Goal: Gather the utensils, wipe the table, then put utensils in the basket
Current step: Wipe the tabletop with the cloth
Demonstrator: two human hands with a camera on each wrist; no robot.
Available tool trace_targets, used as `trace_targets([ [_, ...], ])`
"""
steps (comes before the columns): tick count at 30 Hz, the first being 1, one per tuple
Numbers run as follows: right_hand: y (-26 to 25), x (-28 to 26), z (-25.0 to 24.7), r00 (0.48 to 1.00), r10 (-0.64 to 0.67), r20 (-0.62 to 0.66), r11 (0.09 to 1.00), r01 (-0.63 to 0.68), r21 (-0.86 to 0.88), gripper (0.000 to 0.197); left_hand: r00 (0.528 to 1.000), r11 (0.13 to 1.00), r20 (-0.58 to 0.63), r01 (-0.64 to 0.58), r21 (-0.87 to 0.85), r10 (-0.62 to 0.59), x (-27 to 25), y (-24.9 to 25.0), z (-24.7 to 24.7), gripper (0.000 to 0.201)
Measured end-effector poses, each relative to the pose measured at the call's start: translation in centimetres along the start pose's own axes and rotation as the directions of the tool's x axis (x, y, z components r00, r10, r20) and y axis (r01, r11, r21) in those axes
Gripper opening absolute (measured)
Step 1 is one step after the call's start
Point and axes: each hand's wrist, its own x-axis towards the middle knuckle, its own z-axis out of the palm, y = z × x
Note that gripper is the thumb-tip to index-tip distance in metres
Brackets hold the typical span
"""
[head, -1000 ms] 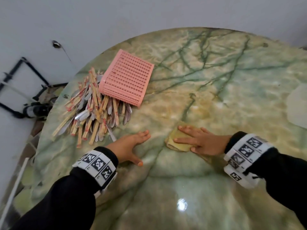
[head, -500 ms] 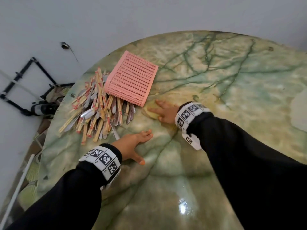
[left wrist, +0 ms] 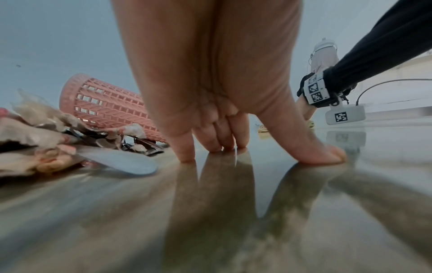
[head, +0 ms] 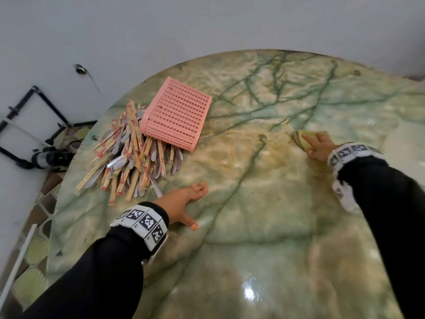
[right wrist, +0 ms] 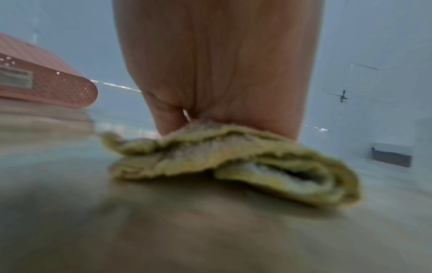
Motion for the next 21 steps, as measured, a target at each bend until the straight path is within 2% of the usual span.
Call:
trace_targets([
  [2,-3.6,-0.3,0.3,0.997,-0.049,-0.059,0.999,0.048,-0.012,0.057,1.0,1.0,0.004,0.005,-0.013,-0.005,0.0,0.0,0.0,0.101],
  [3,-5.8,-0.6,0.8,0.991,-0.118,-0.061,0.993,0.115,-0.04,0.056,1.0,1.0,0.003,0.004,-0.016,-0.004,0.0,0.0,0.0,0.101],
  [6,-11.9,-4.2,3.0,0.938,-0.343,0.043,0.931,0.346,-0.113,0.057,1.0,1.0,-0.006,-0.001,-0.02,0.001,0.1,-0.2,0.1,0.101],
  [7,-13.3,-6.4,3.9,0.904,-0.419,0.09,0.892,0.428,-0.148,0.058,1.0,1.0,-0.01,-0.005,-0.021,0.005,0.0,-0.3,0.2,0.101],
  [8,-14.0,-9.0,4.9,0.884,-0.445,0.145,0.873,0.464,-0.149,0.059,1.0,1.0,-0.015,-0.01,-0.02,0.01,0.1,-0.3,0.2,0.101],
  [10,-13.3,-14.9,7.0,0.797,-0.561,0.225,0.791,0.596,-0.137,0.059,0.999,1.0,-0.025,-0.021,-0.018,0.02,0.1,-0.4,0.3,0.1],
  [11,-11.7,-17.6,7.9,0.759,-0.596,0.263,0.761,0.638,-0.115,0.058,0.999,1.0,-0.028,-0.026,-0.017,0.025,0.2,-0.4,0.3,0.1],
  [12,-9.2,-19.7,8.7,0.747,-0.614,0.252,0.765,0.642,-0.039,0.054,0.999,0.999,-0.031,-0.031,-0.015,0.031,0.2,-0.4,0.3,0.1],
  [13,-6.9,-21.2,8.6,0.738,-0.598,0.313,0.771,0.636,-0.026,0.053,0.999,0.999,-0.031,-0.033,-0.012,0.032,0.2,-0.5,0.3,0.1],
  [14,-4.4,-22.1,8.3,0.778,-0.552,0.299,0.82,0.571,0.03,0.066,0.999,0.999,-0.026,-0.039,-0.005,0.039,0.2,-0.4,0.3,0.1],
  [15,-2.1,-22.3,7.5,0.81,-0.474,0.345,0.868,0.495,0.031,0.085,0.999,0.999,-0.021,-0.043,0.001,0.043,0.2,-0.4,0.3,0.1],
  [16,-0.1,-21.3,7.2,0.869,-0.379,0.317,0.915,0.403,-0.012,0.103,0.999,0.999,-0.02,-0.046,0.007,0.046,0.2,-0.4,0.3,0.1],
  [17,1.6,-20.1,6.2,0.913,-0.268,0.309,0.961,0.275,0.02,0.08,0.999,0.999,-0.021,-0.045,0.011,0.046,0.2,-0.5,0.3,0.1],
  [18,3.2,-17.7,5.9,0.96,-0.192,0.205,0.981,0.19,0.028,0.145,0.999,0.999,-0.023,-0.046,0.012,0.046,0.2,-0.4,0.3,0.1],
  [19,3.8,-15.7,4.9,0.969,-0.103,0.226,0.994,0.106,-0.001,0.126,0.999,0.999,-0.025,-0.047,0.008,0.047,0.2,-0.4,0.3,0.1],
  [20,4.1,-13.5,4.9,0.985,0.018,0.174,0.999,-0.023,0.026,0.102,0.999,0.999,-0.025,-0.049,-0.001,0.049,0.2,-0.4,0.3,0.1],
  [21,3.6,-11.9,4.3,0.986,0.094,0.141,0.996,-0.094,-0.007,0.076,0.998,0.999,-0.022,-0.051,-0.011,0.051,0.3,-0.5,0.3,0.099],
])
